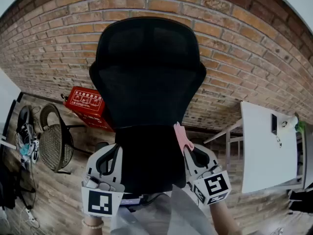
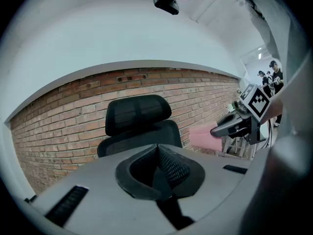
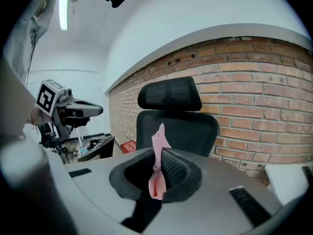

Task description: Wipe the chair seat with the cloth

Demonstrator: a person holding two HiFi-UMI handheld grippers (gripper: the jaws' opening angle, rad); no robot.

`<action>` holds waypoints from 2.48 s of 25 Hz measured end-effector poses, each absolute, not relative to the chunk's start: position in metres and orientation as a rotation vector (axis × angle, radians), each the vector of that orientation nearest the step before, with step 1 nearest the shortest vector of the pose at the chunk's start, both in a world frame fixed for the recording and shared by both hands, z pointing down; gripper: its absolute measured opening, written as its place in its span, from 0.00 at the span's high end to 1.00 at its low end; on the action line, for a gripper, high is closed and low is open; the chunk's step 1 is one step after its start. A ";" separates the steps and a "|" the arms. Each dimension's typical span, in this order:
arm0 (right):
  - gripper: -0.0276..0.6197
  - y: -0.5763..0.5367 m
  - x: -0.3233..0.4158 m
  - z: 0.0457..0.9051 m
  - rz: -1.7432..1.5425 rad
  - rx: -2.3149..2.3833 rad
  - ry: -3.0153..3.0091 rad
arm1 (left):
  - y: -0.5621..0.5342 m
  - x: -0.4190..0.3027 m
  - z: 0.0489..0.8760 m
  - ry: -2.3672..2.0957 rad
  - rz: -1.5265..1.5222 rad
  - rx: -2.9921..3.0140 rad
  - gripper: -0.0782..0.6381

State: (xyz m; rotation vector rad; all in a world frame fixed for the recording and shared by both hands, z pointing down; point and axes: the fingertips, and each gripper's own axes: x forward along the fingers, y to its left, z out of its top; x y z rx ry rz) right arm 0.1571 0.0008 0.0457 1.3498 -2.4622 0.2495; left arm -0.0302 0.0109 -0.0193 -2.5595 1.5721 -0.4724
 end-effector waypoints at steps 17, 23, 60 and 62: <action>0.87 -0.006 0.140 0.027 0.176 1.367 -2.522 | 0.010 -0.016 -0.021 1.477 -0.497 -2.587 0.87; 0.87 -0.009 0.133 0.033 0.183 1.325 -2.518 | 0.006 -0.021 -0.019 1.499 -0.506 -2.581 0.87; 0.87 -0.012 0.108 0.050 0.175 1.276 -2.493 | -0.008 -0.076 -0.012 1.758 -0.436 -2.524 0.87; 0.87 -0.010 0.107 0.051 0.178 1.273 -2.489 | -0.007 -0.079 -0.009 1.763 -0.445 -2.524 0.87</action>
